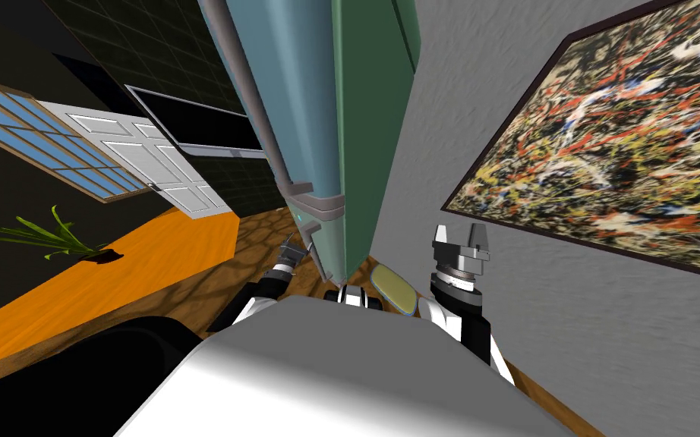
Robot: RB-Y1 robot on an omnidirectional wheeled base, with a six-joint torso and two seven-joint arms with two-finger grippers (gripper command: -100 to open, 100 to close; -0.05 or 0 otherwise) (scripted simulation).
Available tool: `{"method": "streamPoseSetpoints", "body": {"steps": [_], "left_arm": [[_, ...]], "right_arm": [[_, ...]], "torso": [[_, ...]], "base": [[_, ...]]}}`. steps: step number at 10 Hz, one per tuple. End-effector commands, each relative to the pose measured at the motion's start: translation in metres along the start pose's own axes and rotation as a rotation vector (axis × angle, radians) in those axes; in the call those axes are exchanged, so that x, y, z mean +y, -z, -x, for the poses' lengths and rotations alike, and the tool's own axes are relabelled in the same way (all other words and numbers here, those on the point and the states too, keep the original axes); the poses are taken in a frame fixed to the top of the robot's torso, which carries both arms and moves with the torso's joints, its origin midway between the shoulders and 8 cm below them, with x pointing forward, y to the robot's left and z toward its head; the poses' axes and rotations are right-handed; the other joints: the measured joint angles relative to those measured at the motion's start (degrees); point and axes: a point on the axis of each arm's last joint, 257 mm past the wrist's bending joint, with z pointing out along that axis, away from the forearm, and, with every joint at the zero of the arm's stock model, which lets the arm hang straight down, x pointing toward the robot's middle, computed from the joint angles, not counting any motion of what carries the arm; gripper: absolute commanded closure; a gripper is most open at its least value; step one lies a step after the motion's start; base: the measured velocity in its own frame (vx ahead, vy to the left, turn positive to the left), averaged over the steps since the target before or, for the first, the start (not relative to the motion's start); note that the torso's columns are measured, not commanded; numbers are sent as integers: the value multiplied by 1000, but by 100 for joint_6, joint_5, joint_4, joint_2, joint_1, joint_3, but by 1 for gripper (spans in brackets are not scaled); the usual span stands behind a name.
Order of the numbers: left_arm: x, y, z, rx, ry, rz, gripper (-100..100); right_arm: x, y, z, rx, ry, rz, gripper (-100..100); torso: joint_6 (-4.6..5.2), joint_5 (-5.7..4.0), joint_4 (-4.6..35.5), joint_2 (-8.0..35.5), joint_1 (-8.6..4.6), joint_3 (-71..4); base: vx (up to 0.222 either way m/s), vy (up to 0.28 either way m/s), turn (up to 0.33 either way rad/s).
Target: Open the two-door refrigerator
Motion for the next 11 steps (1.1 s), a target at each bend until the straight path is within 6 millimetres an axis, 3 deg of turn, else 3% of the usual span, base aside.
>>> {"method": "streamPoseSetpoints", "body": {"steps": [1,2,3,11], "left_arm": [[-5,4,-4,-1,2,2,-100],[-3,2,-2,-1,3,0,-100],[-4,2,-2,-2,2,0,100],[0,-2,-6,29,8,33,100]], "right_arm": [[0,0,0,0,0,0,0],[0,0,0,0,0,0,0],[0,0,0,0,0,0,0],[0,0,0,0,0,0,0]], "torso": [[-11,11,6,24,45,14],[-14,18,4,6,63,6],[-3,14,3,16,49,7],[-20,-1,3,-34,46,-22]], "base": [[135,-21,0],[81,-9,26],[6,3,21],[-78,113,-29]]}}
